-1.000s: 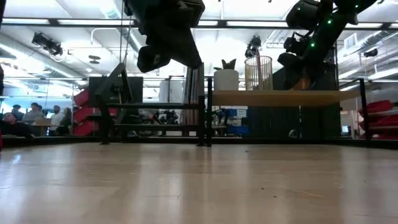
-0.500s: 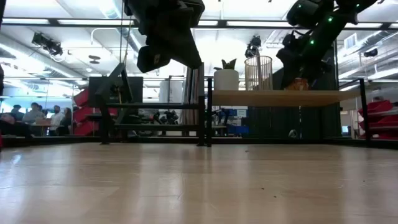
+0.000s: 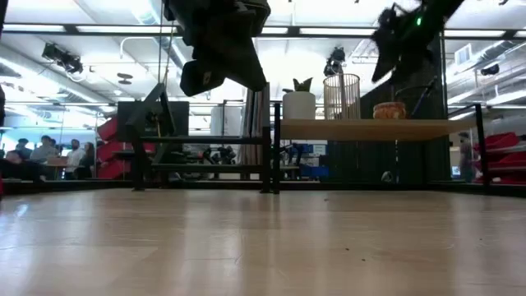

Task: Stock shelves
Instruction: Adjust the black pen organizer

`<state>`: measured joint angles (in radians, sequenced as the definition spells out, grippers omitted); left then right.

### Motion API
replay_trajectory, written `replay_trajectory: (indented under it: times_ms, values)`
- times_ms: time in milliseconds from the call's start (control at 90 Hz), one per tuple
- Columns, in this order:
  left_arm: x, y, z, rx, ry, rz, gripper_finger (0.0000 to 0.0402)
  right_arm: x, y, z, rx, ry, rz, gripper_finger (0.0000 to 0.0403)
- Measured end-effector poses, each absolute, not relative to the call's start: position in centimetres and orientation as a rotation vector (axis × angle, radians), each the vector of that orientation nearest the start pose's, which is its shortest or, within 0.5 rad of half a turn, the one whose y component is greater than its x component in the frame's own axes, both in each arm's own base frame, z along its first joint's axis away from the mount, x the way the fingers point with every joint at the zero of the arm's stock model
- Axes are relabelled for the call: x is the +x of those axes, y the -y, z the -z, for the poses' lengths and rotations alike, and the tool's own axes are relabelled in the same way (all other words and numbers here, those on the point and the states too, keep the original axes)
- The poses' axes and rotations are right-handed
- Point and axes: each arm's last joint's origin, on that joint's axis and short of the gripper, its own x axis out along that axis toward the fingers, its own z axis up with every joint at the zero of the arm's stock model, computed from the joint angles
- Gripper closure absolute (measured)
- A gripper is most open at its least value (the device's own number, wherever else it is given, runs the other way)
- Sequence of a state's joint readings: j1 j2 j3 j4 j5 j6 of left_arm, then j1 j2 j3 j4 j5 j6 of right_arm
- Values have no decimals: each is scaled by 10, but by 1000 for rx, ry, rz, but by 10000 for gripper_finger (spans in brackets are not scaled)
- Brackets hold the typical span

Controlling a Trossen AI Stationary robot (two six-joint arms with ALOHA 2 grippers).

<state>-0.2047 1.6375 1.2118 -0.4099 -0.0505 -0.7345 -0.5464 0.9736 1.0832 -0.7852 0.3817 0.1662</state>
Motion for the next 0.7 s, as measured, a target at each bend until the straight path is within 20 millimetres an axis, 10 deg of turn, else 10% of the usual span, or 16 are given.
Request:
replay_trajectory:
  times_ms: [244,700]
  values:
    - [345,70,-251,-590,-813,-155,402,135,120,-414,314,-796,1012,166]
    - [348,70,-254,-577,-785,-136,402,158,197,-383,520,-1262,948,199]
